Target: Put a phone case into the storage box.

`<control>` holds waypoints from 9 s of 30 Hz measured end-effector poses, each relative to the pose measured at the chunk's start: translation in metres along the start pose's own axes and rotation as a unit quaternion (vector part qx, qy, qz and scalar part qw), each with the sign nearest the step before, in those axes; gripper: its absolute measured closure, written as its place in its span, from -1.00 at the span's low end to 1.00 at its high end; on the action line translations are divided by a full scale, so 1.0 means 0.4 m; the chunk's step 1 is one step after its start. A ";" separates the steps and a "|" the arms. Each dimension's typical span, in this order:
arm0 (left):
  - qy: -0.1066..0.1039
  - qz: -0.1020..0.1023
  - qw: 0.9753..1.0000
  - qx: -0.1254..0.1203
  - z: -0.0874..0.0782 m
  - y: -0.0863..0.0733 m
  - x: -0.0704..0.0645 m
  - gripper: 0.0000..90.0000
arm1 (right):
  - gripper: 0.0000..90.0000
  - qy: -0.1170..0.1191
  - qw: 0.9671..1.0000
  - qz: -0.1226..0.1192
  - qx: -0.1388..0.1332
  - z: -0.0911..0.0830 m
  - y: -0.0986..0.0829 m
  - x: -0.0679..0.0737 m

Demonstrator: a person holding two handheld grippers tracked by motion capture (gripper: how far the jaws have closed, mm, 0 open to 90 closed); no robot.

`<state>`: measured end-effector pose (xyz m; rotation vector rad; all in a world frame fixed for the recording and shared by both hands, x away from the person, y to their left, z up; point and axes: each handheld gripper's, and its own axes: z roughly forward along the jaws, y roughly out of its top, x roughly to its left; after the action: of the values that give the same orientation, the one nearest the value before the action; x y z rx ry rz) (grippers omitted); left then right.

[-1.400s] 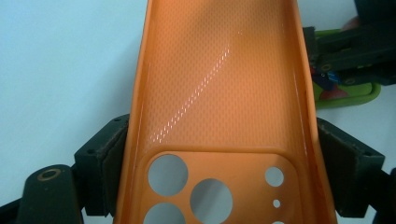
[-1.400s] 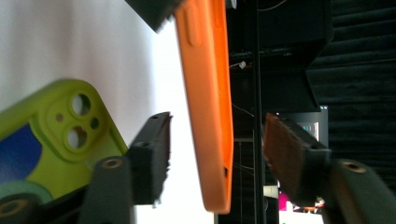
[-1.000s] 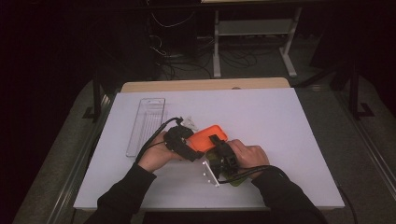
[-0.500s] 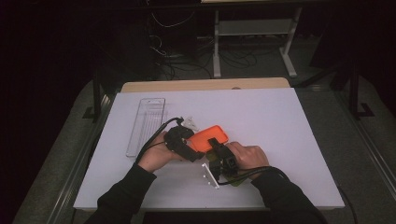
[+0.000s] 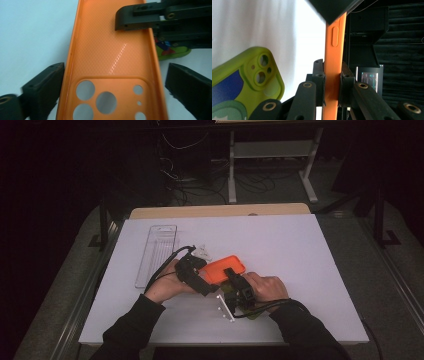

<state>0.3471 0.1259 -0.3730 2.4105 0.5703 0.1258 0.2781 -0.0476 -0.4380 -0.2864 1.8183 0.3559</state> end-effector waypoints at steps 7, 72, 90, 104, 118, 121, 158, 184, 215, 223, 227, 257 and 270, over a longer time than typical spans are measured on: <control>-0.004 0.000 1.000 -0.002 -0.018 -0.009 0.010 -1.00 | 0.73 -0.003 1.000 0.010 0.008 0.000 -0.017 -0.002; 0.025 -0.026 0.999 -0.019 -0.033 -0.031 0.043 -1.00 | 0.73 0.198 0.820 0.537 0.014 0.013 -0.190 -0.120; 0.034 -0.077 0.990 -0.111 -0.039 0.006 0.048 -1.00 | 0.73 0.228 0.711 0.665 0.005 0.030 -0.221 -0.121; 0.006 -0.127 0.976 -0.175 -0.020 0.059 0.063 -1.00 | 0.73 0.235 0.700 0.674 -0.017 0.032 -0.175 -0.125; -0.019 -0.137 0.970 -0.201 0.003 0.090 0.067 -1.00 | 0.73 0.231 0.717 0.656 -0.040 0.022 -0.142 -0.131; -0.018 -0.137 0.969 -0.207 0.009 0.091 0.066 -1.00 | 0.74 0.232 0.719 0.654 -0.047 0.021 -0.135 -0.130; -0.011 -0.127 0.963 -0.236 0.002 0.078 0.080 -0.65 | 0.09 0.250 0.726 0.640 -0.036 0.024 -0.135 -0.125; 0.177 -0.168 0.939 -0.243 -0.210 0.107 0.278 -0.66 | -0.99 0.216 0.753 0.620 0.044 -0.112 -0.328 -0.059; 0.403 -0.249 0.872 -0.120 -0.143 0.036 0.440 -0.67 | -1.00 0.187 0.755 0.624 0.076 -0.164 -0.391 -0.025; 0.413 -0.277 0.860 -0.112 -0.107 0.014 0.464 -0.67 | -1.00 0.186 0.755 0.625 0.074 -0.165 -0.392 -0.027; 0.417 -0.287 0.856 -0.107 -0.096 0.007 0.473 -0.68 | -1.00 0.186 0.754 0.626 0.071 -0.166 -0.390 -0.029; 0.390 -0.295 0.868 -0.084 -0.075 -0.013 0.488 -1.00 | -1.00 0.188 0.752 0.628 0.066 -0.167 -0.389 -0.032; 0.371 -0.273 0.882 -0.101 -0.158 -0.023 0.455 -1.00 | -1.00 0.189 0.755 0.624 0.069 -0.175 -0.388 -0.031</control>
<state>0.4930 0.2471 -0.3387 1.8501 1.4724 0.8352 0.2771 -0.2178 -0.4228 1.1302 2.1938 1.1315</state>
